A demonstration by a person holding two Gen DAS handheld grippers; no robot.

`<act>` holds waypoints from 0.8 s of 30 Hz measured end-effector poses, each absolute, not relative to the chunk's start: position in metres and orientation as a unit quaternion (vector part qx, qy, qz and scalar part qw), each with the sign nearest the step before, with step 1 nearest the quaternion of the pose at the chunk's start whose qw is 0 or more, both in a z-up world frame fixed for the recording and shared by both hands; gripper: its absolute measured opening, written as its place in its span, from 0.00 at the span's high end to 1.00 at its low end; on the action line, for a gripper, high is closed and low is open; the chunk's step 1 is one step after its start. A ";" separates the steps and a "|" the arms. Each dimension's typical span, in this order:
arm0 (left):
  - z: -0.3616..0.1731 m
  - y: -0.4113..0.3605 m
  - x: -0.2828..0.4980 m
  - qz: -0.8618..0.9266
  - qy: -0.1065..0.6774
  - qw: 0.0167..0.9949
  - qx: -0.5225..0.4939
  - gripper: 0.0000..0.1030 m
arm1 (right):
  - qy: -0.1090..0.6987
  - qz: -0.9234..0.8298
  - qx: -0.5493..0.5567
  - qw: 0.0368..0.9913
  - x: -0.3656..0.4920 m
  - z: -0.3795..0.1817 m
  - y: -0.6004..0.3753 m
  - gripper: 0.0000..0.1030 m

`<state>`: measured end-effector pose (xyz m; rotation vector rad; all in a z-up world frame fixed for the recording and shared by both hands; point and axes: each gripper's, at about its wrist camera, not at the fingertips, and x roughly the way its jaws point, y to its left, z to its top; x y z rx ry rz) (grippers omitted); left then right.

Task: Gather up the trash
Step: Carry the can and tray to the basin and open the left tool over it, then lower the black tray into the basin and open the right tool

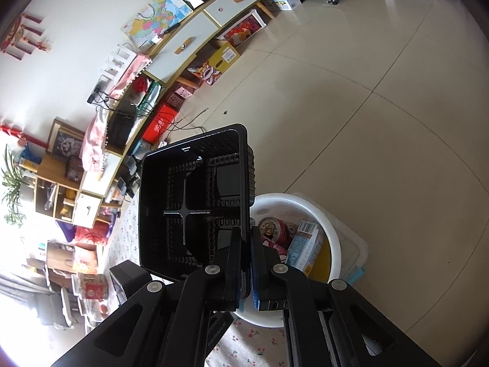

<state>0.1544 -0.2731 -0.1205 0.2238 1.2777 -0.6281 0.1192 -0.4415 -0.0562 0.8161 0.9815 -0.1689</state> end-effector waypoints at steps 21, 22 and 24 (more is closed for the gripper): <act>-0.133 -0.305 0.150 -0.299 0.477 0.798 0.215 0.78 | 0.428 -0.141 0.428 0.783 0.098 -0.063 -0.468 0.94; -0.130 -0.300 0.148 -0.303 0.477 0.795 0.219 0.79 | 0.429 -0.138 0.430 0.783 0.099 -0.064 -0.469 0.94; -0.122 -0.293 0.143 -0.307 0.476 0.790 0.235 0.86 | 0.428 -0.135 0.428 0.784 0.100 -0.063 -0.470 0.94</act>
